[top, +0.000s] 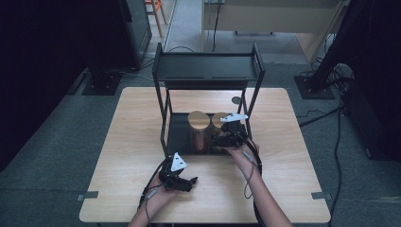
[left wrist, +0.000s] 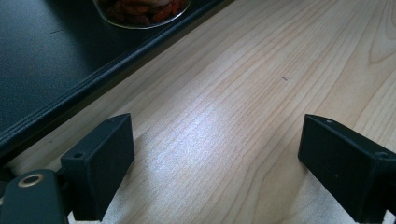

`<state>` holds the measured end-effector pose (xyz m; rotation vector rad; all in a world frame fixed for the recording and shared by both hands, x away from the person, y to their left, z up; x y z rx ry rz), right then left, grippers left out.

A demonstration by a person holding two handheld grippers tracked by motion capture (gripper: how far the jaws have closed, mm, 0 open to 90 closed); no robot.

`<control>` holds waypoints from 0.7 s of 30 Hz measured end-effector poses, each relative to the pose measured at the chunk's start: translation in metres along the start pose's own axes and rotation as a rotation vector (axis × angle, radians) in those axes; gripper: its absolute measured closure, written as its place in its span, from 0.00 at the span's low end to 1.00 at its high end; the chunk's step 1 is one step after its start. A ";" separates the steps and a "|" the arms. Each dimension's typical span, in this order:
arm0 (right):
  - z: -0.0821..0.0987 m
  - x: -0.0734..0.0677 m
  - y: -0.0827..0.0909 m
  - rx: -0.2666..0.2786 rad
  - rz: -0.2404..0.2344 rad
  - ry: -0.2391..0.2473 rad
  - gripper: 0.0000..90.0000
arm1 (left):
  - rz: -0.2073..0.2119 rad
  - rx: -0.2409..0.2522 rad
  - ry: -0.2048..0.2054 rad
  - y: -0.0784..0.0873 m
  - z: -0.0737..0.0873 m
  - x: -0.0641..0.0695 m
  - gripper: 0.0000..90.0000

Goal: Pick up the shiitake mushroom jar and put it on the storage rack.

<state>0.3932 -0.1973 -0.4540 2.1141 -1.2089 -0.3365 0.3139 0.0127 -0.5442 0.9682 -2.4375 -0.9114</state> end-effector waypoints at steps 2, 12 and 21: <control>0.001 0.000 0.001 0.000 0.002 0.001 0.25 | -0.001 -0.001 0.000 0.000 0.000 0.000 0.12; 0.009 -0.002 0.006 0.006 -0.003 -0.003 0.25 | 0.000 0.002 0.002 0.000 0.000 0.000 0.12; 0.013 -0.007 0.011 0.006 -0.003 0.008 0.25 | -0.001 0.004 0.002 0.000 0.000 0.000 0.12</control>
Point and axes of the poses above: each handheld gripper's, and its own axes: y roughly backward along the jaws, z roughly out of its underside, x roughly to its right, the point moved 3 cm from there along -y, roughly forward along the jaws, and after that the axes turned 8 degrees about y, right-handed, at the moved point
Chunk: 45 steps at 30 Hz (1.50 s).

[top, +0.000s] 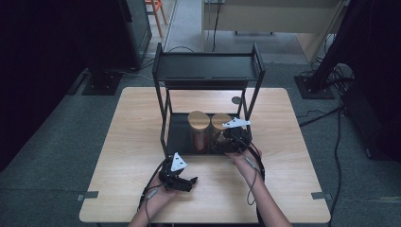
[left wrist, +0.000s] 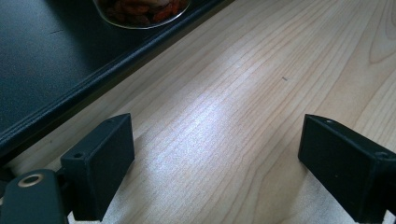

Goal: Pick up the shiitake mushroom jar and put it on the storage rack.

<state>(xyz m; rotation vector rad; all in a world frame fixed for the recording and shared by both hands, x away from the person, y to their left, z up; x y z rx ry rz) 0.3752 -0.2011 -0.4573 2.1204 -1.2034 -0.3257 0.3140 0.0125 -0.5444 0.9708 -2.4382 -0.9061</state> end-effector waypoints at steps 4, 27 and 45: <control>0.001 -0.002 0.002 0.000 -0.003 -0.002 0.25 | 0.000 -0.001 -0.001 0.000 0.000 0.000 0.12; 0.011 -0.011 0.016 0.017 -0.041 0.006 0.25 | 0.001 0.000 0.000 0.000 0.000 0.000 0.12; 0.024 -0.013 0.023 0.049 -0.099 0.019 0.25 | 0.001 0.000 0.000 0.000 0.000 0.000 0.12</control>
Point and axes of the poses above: each handheld gripper's, and its own axes: y roughly backward along the jaws, z roughly out of its underside, x roughly to its right, the point moved 3 cm from there along -y, roughly forward along the jaws, and after that the axes turned 8 degrees about y, right-handed, at the moved point
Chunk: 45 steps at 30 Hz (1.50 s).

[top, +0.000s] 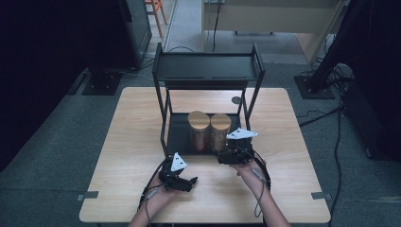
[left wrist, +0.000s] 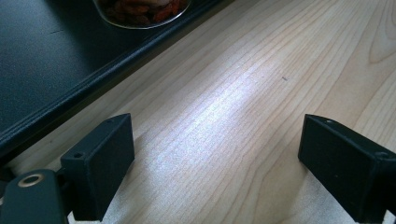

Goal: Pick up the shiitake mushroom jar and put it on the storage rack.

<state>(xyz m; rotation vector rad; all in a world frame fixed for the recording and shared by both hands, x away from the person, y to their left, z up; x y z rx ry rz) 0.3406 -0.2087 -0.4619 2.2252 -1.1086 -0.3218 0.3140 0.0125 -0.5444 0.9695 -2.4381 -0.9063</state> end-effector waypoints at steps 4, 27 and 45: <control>0.005 -0.001 0.001 0.003 -0.008 0.014 0.25 | 0.000 -0.002 -0.003 0.000 0.000 0.000 0.12; 0.024 -0.001 0.009 0.039 -0.054 0.055 0.25 | 0.000 -0.002 0.000 0.000 0.000 0.000 0.12; 0.037 -0.003 0.009 0.063 -0.103 0.083 0.25 | 0.001 -0.002 0.002 0.000 0.000 0.000 0.12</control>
Point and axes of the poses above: each handheld gripper's, and its own axes: y roughly backward along the jaws, z roughly out of its underside, x roughly to its right, the point moved 3 cm from there along -y, roughly forward along the jaws, and after that the axes turned 8 degrees about y, right-handed, at the moved point
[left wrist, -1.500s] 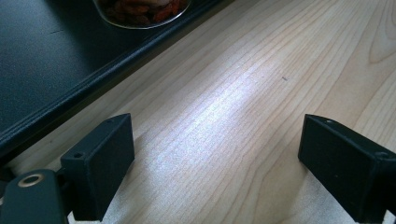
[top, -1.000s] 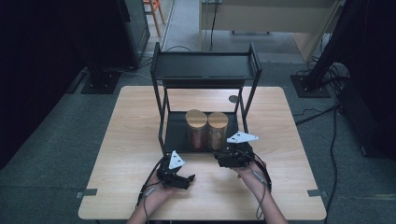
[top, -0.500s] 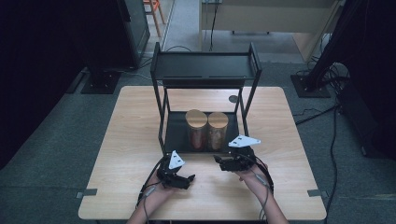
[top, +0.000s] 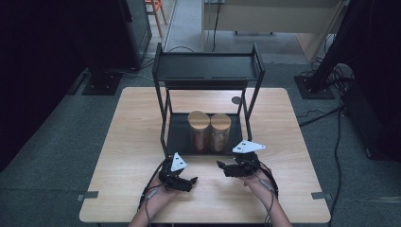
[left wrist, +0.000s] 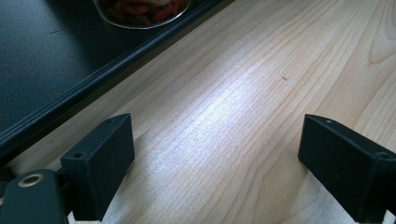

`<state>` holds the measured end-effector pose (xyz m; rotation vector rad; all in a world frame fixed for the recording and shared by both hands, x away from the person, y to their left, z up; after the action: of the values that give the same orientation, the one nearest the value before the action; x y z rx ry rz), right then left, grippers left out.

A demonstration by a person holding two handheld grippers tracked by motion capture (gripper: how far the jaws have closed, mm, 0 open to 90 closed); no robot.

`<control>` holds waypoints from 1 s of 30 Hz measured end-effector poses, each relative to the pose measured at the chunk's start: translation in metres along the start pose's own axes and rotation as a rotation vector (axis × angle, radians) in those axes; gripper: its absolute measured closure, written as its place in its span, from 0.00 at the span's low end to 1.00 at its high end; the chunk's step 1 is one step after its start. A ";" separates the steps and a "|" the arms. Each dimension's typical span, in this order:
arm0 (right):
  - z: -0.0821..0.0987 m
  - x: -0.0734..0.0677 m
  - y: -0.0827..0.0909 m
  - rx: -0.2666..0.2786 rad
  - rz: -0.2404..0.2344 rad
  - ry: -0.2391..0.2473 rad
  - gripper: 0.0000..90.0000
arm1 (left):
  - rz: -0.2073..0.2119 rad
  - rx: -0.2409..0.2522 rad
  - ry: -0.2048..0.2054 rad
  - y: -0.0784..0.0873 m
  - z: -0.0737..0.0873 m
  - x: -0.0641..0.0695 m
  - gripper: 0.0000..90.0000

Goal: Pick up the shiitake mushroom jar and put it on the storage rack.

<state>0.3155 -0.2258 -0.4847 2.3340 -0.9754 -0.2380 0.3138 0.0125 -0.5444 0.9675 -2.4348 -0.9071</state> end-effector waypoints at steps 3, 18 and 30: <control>0.002 0.000 0.000 0.003 -0.005 0.007 0.25 | 0.000 0.000 0.000 0.000 0.000 0.000 0.12; 0.011 -0.004 0.000 0.020 -0.037 0.021 0.25 | -0.002 0.001 0.003 0.000 0.000 0.000 0.12; 0.018 -0.003 0.004 0.036 -0.045 0.016 0.25 | -0.003 -0.002 -0.001 0.000 0.000 0.000 0.12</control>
<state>0.3041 -0.2338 -0.4978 2.3887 -0.9278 -0.2214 0.3141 0.0123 -0.5443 0.9700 -2.4336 -0.9116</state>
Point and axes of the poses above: each handheld gripper's, and its own axes: y roughly backward along the jaws, z roughly out of its underside, x roughly to its right, the point moved 3 cm from there along -y, roughly forward along the jaws, and after that the axes turned 8 degrees about y, right-handed, at the moved point
